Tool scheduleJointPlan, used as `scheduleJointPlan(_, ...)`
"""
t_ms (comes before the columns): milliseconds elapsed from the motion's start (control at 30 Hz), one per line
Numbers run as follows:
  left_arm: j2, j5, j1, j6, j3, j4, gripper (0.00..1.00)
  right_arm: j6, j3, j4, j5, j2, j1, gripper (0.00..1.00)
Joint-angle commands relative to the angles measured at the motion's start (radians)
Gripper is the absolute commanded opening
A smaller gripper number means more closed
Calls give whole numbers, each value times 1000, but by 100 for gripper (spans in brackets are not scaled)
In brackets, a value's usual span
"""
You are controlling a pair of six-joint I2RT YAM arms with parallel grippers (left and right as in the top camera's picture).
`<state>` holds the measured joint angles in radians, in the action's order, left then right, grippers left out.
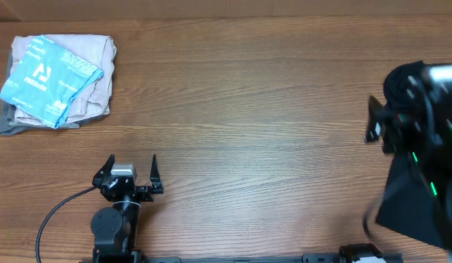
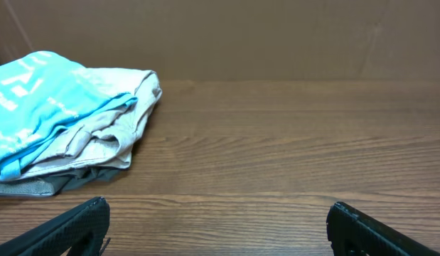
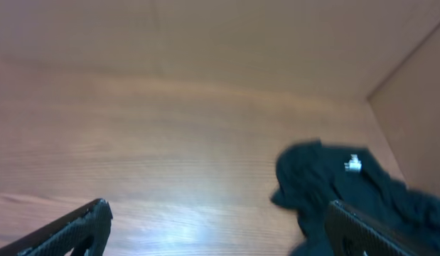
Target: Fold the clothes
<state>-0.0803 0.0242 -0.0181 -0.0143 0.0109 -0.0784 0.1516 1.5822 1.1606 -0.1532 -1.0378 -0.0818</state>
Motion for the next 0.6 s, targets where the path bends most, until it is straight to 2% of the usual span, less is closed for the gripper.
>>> scheduleJointPlan(0, 10, -9, 7, 26, -6, 2, 100, 13, 61, 27, -43, -143, 56, 100)
scheduleJointPlan(167, 10, -9, 7, 26, -6, 2, 100, -6, 113, 77, 191, -347, 221, 100)
scheduleJointPlan(333, 10, -9, 7, 26, -6, 2, 100, -24, 114, 32, 410, -498, 393, 100)
scheduleJointPlan(567, 10, -9, 7, 26, -6, 1, 100, -24, 113, -41, 447, -645, 451, 100)
